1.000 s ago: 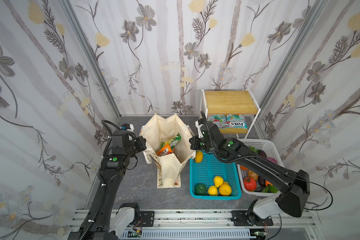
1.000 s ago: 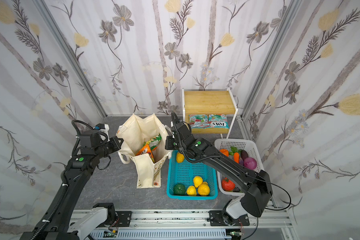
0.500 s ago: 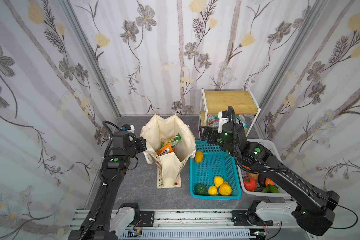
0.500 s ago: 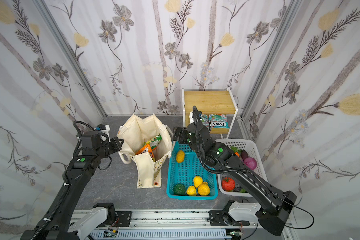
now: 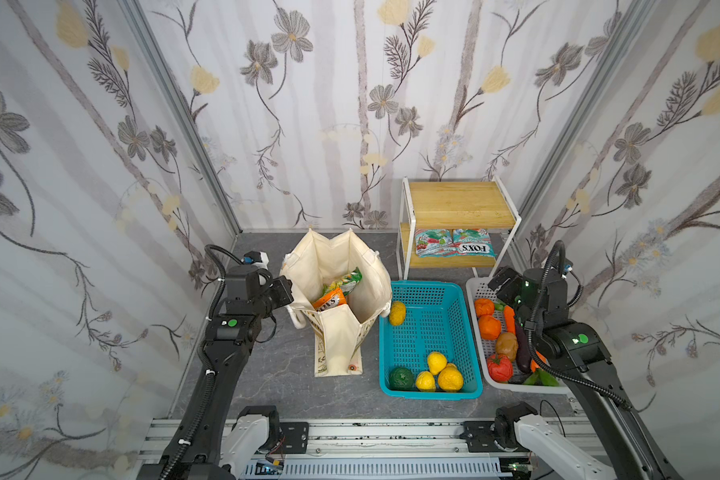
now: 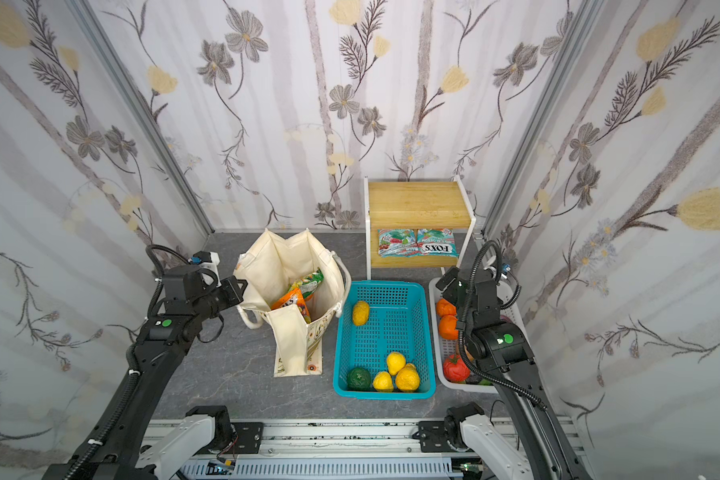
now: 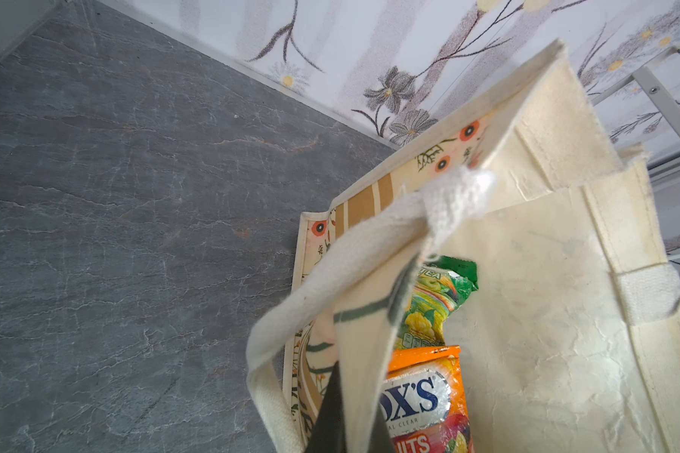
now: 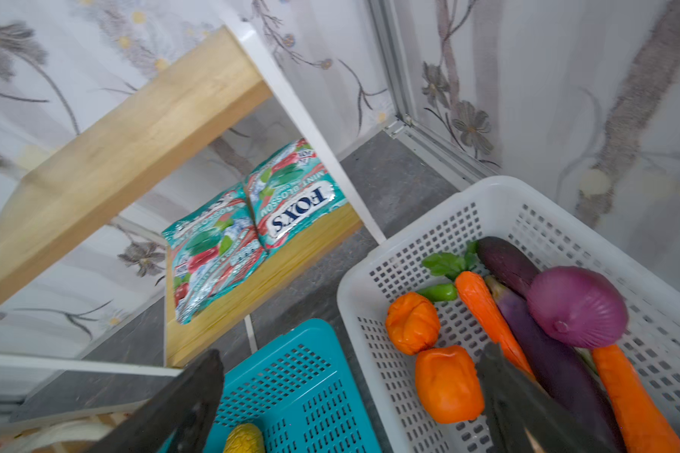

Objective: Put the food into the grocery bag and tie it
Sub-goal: 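Move the right gripper over the red onion in the white basket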

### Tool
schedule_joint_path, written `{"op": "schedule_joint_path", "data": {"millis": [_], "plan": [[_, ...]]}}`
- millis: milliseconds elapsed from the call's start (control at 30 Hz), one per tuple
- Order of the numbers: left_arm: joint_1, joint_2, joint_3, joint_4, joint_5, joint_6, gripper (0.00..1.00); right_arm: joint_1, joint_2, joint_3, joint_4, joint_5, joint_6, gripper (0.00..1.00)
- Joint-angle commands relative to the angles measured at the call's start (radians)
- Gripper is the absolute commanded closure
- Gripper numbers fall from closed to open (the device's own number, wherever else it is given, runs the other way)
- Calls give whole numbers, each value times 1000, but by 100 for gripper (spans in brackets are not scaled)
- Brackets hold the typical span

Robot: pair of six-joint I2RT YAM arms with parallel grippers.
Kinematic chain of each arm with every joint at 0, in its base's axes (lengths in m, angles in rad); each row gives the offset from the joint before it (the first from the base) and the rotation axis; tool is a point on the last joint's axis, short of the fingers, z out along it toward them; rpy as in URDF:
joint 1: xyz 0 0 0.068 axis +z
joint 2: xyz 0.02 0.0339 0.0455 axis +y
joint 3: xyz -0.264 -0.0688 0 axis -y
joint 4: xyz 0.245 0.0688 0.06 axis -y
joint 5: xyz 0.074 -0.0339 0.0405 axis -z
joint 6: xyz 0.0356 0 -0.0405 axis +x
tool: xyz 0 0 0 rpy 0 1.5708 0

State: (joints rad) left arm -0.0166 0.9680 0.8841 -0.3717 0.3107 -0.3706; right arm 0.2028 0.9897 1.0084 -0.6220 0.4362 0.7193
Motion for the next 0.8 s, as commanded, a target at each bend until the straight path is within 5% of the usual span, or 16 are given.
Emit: {"op": "schedule_joint_path", "data": {"millis": [0,333,767], "plan": [[1,-16,-6,28,-11,-1,100,-111,-11,-58,-15,-80,13,0],[1,-37,-48,46,-21,-4,100,-417,63,-198,35,-354,1,2],[1,-67,-76,69,0,-4,100,-424,231,-183,119,-33,197,3]]}}
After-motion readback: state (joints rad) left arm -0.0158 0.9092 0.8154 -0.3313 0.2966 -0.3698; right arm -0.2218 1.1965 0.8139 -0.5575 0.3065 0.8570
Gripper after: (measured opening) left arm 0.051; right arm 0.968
